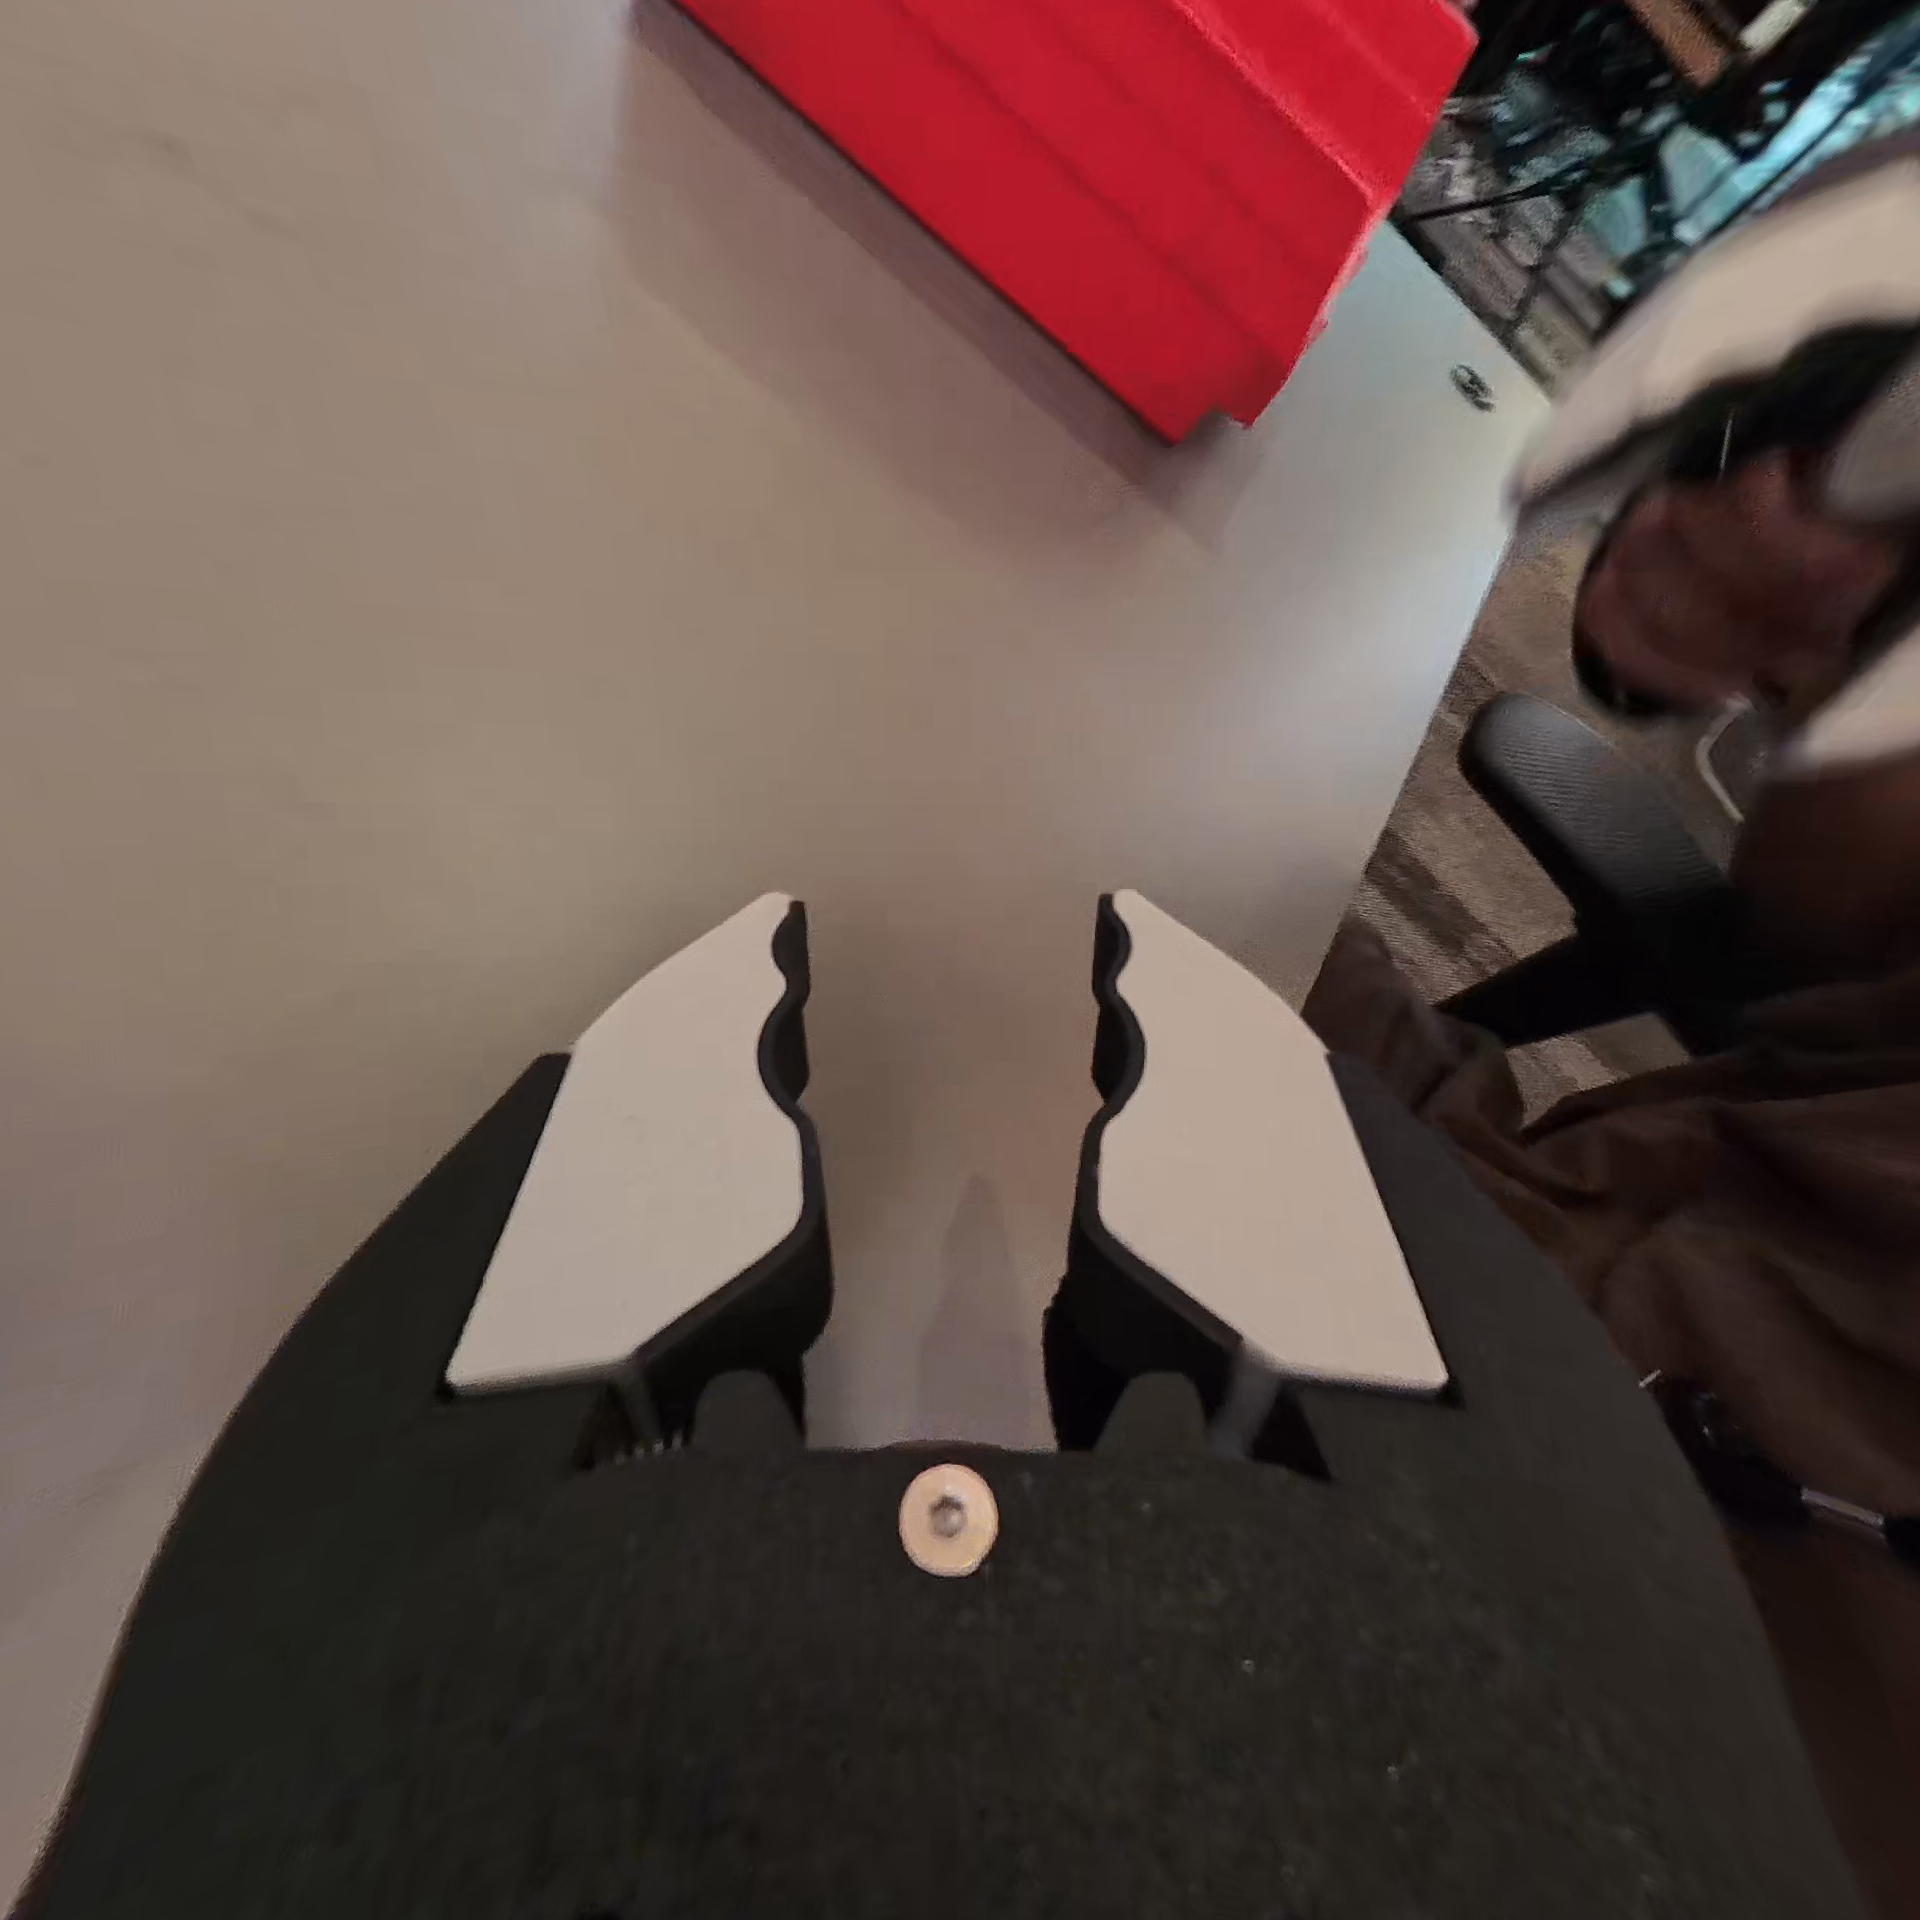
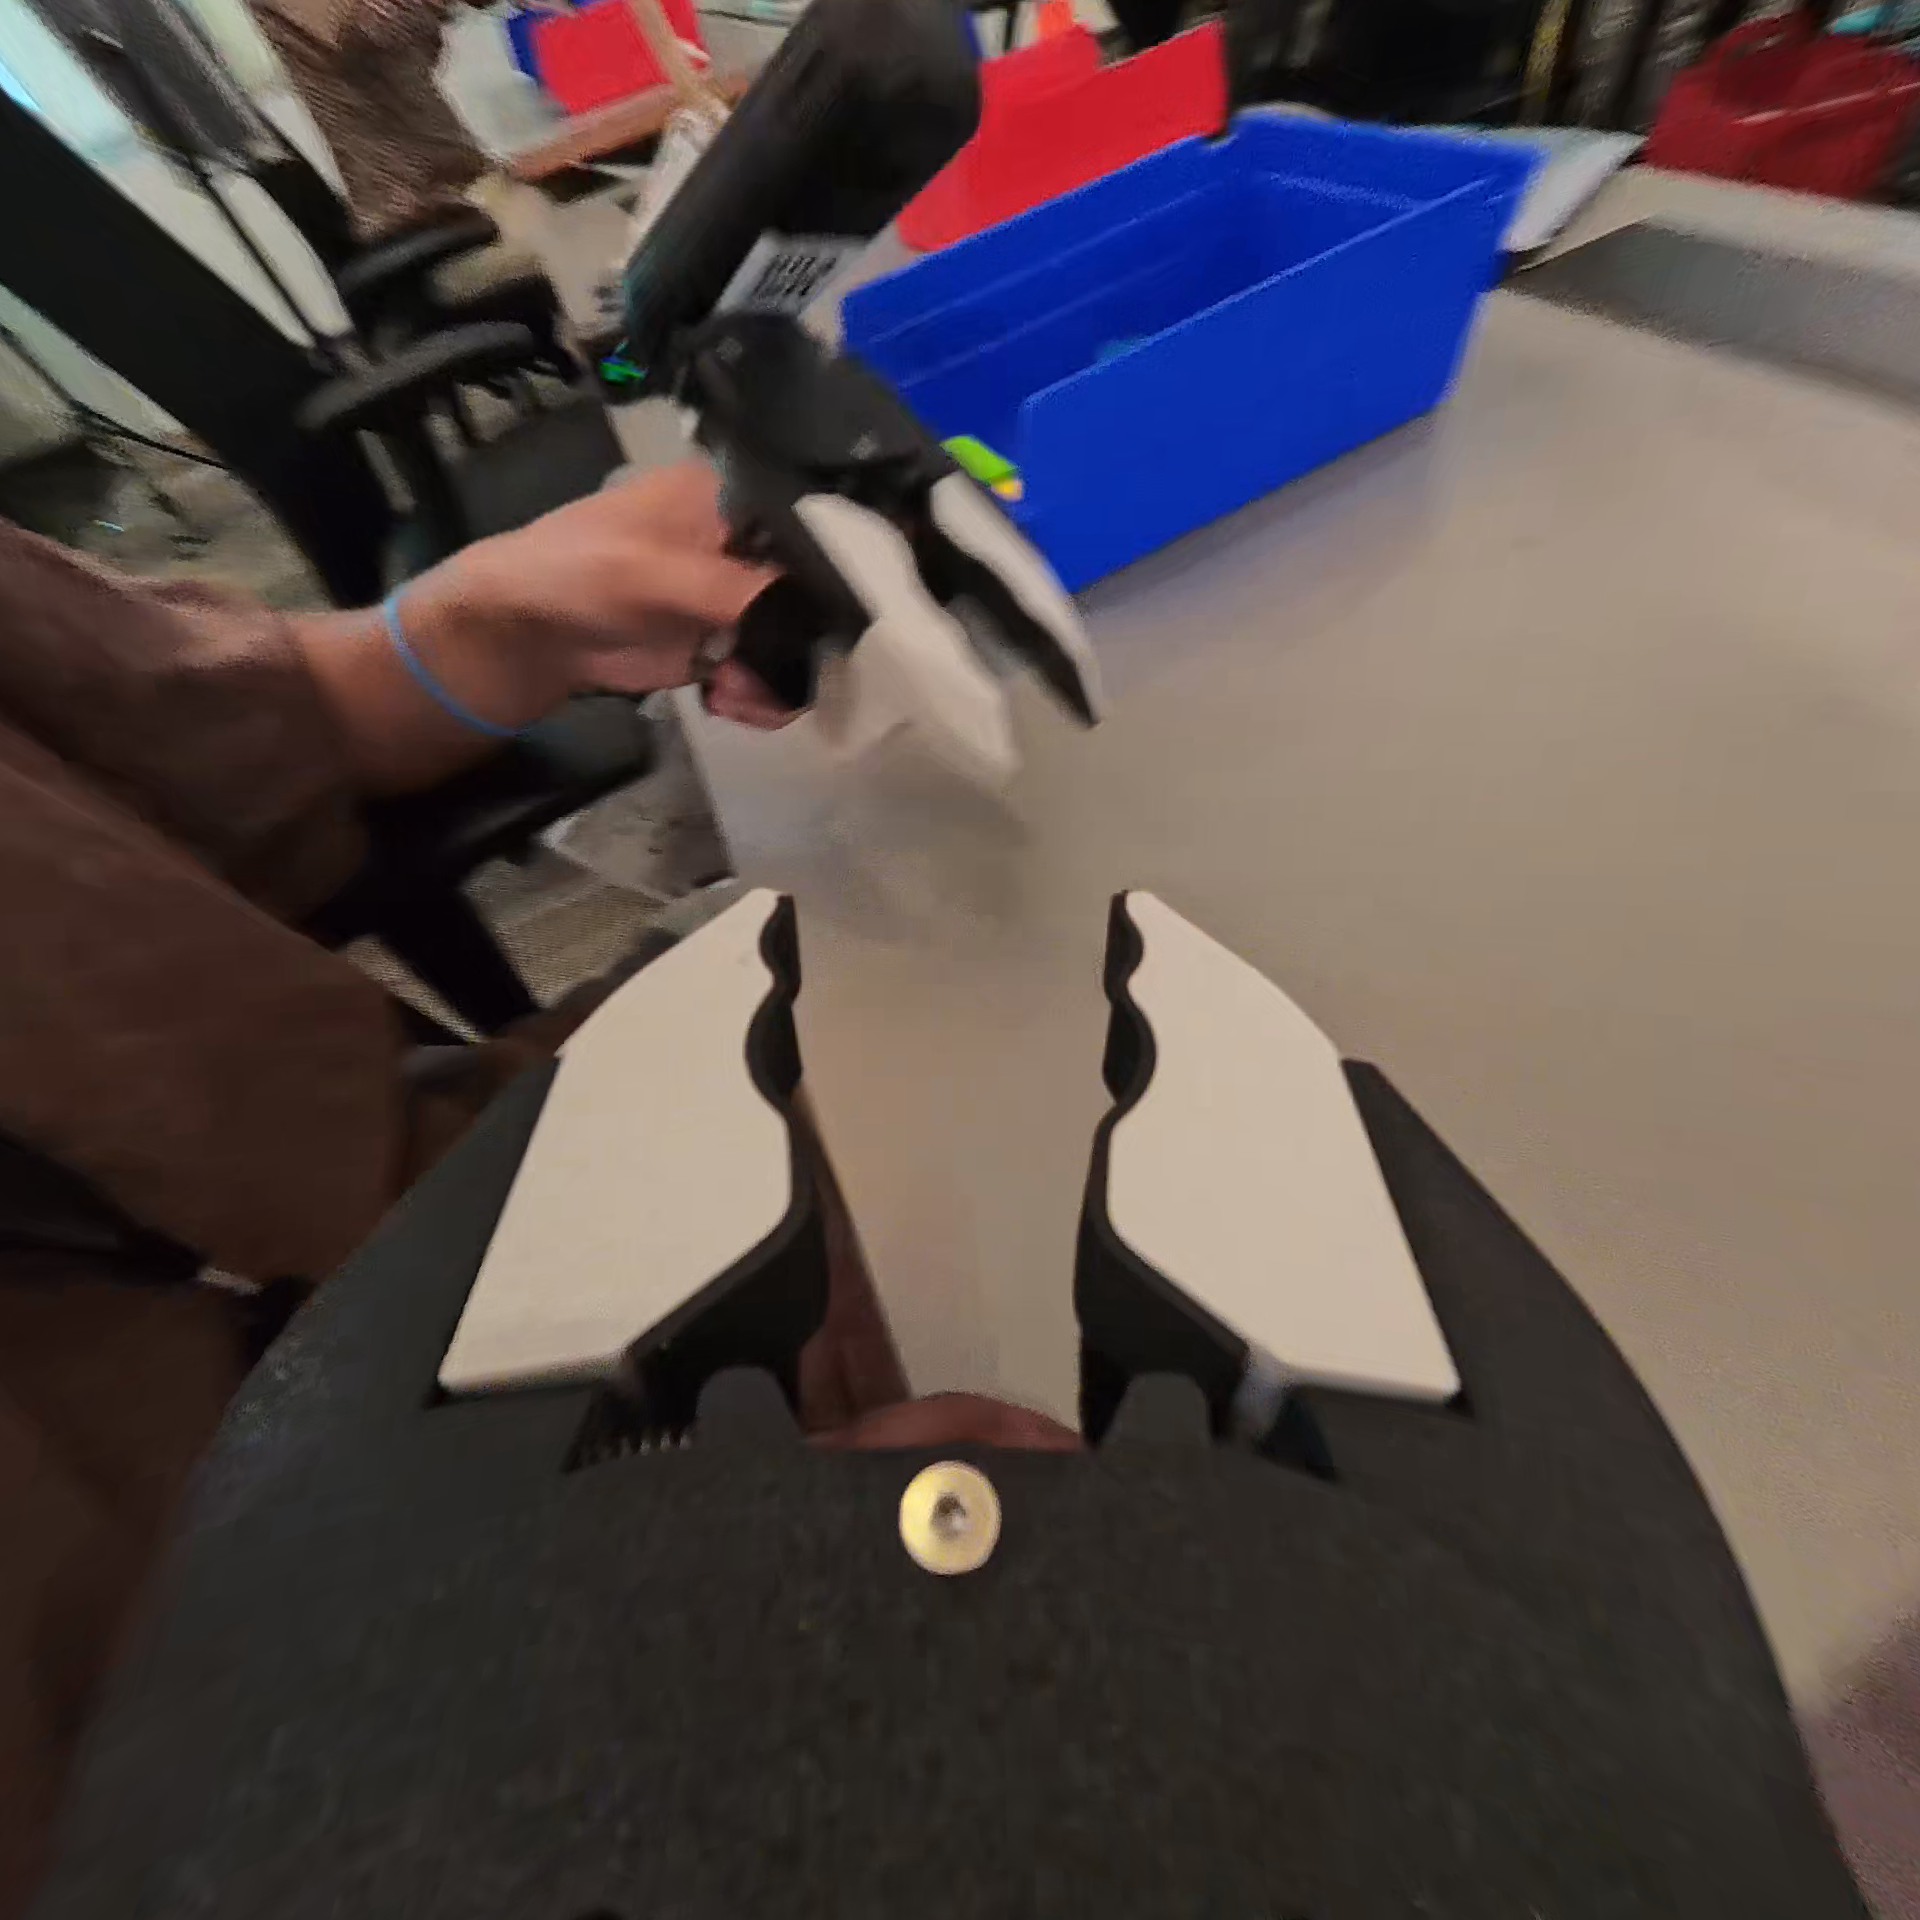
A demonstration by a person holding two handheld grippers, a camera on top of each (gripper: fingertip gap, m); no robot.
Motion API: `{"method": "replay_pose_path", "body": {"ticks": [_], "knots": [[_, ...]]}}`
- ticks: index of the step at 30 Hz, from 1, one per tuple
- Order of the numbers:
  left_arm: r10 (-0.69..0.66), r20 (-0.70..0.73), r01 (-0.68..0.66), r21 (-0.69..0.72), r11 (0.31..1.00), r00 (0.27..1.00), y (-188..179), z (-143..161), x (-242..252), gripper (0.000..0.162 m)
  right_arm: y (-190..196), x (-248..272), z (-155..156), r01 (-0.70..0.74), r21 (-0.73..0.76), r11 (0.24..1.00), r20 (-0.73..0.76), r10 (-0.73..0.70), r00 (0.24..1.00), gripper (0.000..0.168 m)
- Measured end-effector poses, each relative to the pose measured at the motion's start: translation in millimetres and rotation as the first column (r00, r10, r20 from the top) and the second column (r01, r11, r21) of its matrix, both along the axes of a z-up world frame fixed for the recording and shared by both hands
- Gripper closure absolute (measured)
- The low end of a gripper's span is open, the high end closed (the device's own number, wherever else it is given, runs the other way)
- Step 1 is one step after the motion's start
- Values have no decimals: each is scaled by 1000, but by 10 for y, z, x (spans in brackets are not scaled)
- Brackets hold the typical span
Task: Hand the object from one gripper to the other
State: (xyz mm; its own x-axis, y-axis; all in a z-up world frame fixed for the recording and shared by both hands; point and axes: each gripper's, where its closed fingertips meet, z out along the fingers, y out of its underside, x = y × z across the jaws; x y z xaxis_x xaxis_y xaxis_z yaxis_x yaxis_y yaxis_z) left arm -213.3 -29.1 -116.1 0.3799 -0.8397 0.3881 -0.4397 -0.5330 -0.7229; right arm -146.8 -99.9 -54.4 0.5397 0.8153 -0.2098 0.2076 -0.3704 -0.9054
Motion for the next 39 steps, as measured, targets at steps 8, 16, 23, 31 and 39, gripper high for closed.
{"method": "replay_pose_path", "body": {"ticks": [8,16,23,31,39], "knots": [[307,-179,-299,71,952,935,1017,712,-1207,101,-106,-257,-388,-42,14,999,75,41,996,108],[521,-602,-576,120,809,605,2782,63,-2394,98,-149,-220,-714,-65,11,998,199,61,978,113],[406,-783,-575,77,815,471,3200,-559,-2643,91,-165,-182,-772,-51,-56,997,136,58,989,115],[359,-757,-523,27,852,546,3047,-582,-2577,128,-122,-77,-767,-18,-81,997,93,25,995,115],[370,-96,-374,-25,927,924,2664,570,-1945,128,155,87,-572,44,-70,997,-67,-49,997,115]]}}
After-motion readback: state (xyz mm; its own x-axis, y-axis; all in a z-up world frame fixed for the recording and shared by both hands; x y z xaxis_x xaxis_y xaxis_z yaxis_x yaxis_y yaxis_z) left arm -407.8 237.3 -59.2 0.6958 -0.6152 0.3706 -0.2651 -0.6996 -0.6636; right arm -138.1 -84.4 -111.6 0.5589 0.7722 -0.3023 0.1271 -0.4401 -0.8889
